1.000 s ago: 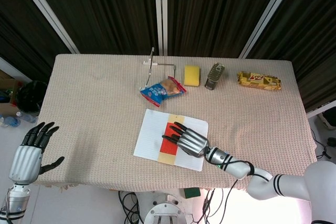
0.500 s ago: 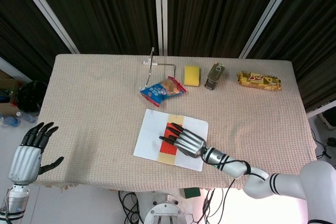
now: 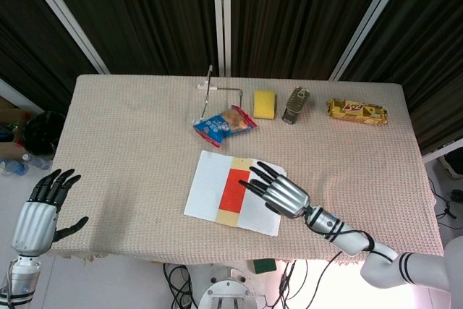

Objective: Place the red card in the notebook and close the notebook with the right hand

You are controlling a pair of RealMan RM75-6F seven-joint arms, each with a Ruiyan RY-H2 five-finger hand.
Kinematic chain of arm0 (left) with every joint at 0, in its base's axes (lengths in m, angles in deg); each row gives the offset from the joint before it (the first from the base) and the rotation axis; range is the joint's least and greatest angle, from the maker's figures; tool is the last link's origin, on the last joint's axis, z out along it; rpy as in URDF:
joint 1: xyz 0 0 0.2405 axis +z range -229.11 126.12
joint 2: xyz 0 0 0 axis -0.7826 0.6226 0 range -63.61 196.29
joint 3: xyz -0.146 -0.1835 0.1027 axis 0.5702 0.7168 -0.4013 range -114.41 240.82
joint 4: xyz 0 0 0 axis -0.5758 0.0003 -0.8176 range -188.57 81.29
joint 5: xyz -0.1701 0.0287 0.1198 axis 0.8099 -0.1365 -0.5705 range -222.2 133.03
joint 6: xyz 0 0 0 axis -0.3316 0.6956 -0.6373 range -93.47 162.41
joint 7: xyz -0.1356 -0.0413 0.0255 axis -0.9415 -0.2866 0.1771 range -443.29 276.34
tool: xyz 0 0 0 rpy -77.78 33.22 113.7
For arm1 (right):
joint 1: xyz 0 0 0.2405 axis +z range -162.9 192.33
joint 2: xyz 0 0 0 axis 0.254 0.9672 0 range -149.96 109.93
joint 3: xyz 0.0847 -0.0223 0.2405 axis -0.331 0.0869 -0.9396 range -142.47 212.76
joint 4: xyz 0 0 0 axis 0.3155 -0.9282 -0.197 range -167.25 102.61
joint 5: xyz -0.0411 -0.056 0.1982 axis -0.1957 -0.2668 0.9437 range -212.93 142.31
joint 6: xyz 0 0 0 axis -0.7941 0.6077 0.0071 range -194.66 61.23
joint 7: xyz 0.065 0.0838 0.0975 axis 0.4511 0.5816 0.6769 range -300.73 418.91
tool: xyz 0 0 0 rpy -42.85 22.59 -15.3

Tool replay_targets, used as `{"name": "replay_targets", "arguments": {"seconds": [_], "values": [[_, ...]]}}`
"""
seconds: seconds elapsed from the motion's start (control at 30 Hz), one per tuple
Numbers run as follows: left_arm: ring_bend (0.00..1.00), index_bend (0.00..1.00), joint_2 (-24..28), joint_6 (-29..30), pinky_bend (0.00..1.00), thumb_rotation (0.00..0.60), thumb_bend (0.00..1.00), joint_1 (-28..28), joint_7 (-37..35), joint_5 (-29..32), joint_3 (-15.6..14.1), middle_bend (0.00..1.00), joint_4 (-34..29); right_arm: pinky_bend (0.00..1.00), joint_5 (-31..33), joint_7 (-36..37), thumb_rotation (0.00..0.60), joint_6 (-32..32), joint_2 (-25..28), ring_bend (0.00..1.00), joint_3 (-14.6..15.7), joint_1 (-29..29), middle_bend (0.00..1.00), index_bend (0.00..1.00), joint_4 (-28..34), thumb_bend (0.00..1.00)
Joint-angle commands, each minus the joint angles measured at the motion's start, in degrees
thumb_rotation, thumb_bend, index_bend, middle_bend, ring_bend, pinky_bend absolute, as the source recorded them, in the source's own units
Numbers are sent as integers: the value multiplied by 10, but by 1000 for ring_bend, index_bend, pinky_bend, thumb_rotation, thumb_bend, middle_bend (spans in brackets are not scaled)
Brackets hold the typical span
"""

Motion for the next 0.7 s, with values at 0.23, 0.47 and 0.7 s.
{"name": "replay_targets", "arguments": {"seconds": [0.23,0.47,0.7], "values": [[89,175,-1,0,162,600,25,-3,11,-8,0,131,-10,0,-28,25,600,62,-18,0,32,-67,2,0,-98,0],[89,175,2,2,162,600,25,1,15,-6,-2,132,-15,0,-31,52,600,51,-46,0,24,-64,0,0,-139,0],[89,175,2,1,163,600,25,1,15,-5,-2,131,-14,0,-35,59,600,41,-59,0,18,-60,0,0,-158,0]]}}
